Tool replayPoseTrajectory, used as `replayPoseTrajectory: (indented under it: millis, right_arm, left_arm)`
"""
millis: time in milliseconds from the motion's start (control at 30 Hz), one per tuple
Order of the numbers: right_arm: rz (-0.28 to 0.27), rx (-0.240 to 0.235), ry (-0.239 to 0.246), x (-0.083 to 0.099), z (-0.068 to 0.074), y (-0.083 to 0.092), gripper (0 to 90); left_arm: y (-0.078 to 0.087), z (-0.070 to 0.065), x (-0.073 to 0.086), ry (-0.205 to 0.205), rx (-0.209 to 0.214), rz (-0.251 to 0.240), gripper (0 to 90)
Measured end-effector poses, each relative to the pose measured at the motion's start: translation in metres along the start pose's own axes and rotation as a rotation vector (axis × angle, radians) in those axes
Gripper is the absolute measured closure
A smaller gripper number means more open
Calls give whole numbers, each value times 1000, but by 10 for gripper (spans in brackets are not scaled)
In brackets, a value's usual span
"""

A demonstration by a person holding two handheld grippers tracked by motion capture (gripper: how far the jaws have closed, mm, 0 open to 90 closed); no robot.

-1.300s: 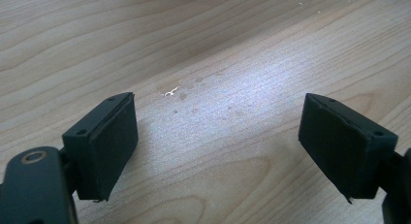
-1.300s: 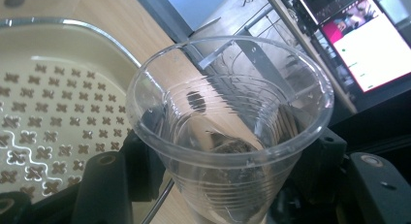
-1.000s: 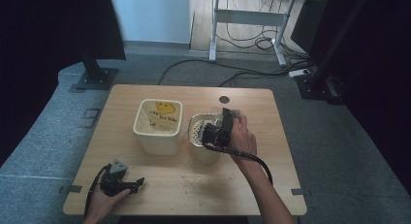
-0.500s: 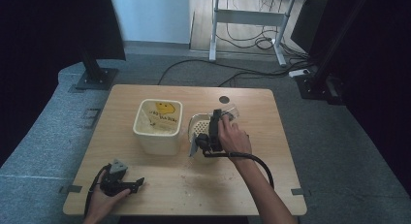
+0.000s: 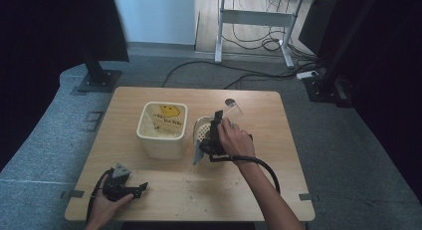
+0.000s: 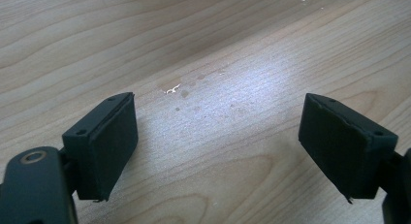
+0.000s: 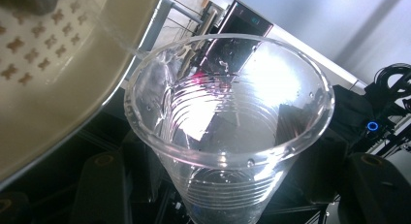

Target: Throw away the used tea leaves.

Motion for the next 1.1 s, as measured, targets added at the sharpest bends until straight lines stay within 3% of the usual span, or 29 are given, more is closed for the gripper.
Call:
replayPoseTrajectory:
  millis: [167,267,300,400,433,467,500,533,567,600,667,700,767,800,833,867,900,1000,1033,1067,1100]
  right_arm:
    - [1,4,13,0,-3,2,378]
    - [-13,-9,-33,1,-4,3,377]
    - [-20,-26,-74,1,-4,4,377]
    - [-73,-107,-258,5,-9,4,380]
    - [-73,-107,-258,5,-9,4,380]
    - [-77,-138,-320,6,-11,5,381]
    - [-108,-189,-449,11,-13,4,382]
    - [-108,-189,-449,11,-13,4,382]
    - [-129,-244,-576,16,-14,3,382]
    - [-129,-244,-576,16,-14,3,382]
    - [-165,-282,-685,24,-17,1,383]
    - [-203,-342,-851,35,-20,-1,386]
    - [-247,-398,-1019,46,-23,-2,388]
    - [-247,-398,-1019,46,-23,-2,388]
    - [-304,-465,-1176,59,-26,-3,392]
    - [-304,-465,-1176,59,-26,-3,392]
    - [-348,-515,-1311,69,-28,-5,395]
    - [-408,-575,-1438,79,-28,-7,395]
    - [-408,-575,-1438,79,-28,-7,395]
    - [-426,-595,-1482,83,-27,-7,395]
    - [-429,-599,-1489,83,-26,-8,395]
  left_arm:
    - [0,0,0,-1,0,2,141]
    - [0,0,0,0,1,1,141]
    - [0,0,0,0,2,2,141]
    - [0,0,0,-1,1,3,141]
    - [0,0,0,-1,1,3,141]
    - [0,0,0,-2,0,3,141]
    - [0,0,0,-1,0,3,141]
    - [0,0,0,-2,0,3,141]
    - [0,0,0,-3,-1,4,141]
    - [0,0,0,-3,-1,4,141]
    - [0,0,0,-1,0,4,141]
    - [0,0,0,-1,-1,4,141]
    - [-1,-1,0,-4,-2,5,141]
    - [-1,-1,0,-4,-2,5,141]
    - [-1,-1,0,-4,-2,5,141]
    - [-1,-1,0,-4,-2,5,141]
    - [-1,-1,0,-4,-2,5,141]
    - [-1,-1,0,-4,-2,5,141]
    - [-1,-1,0,-4,-2,5,141]
    - [-1,-1,0,-4,-3,5,141]
    - [-1,-1,0,-4,-3,5,141]
Point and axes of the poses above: each handheld gripper's, and its own axes: y roughly backward along the jaws, x roughly out of its underside, z roughly to its left, the point moved 1 cm from there along -y, roughly forward along the jaws, and after that the axes turned 4 degrees about -x, right-handed, at the moved point
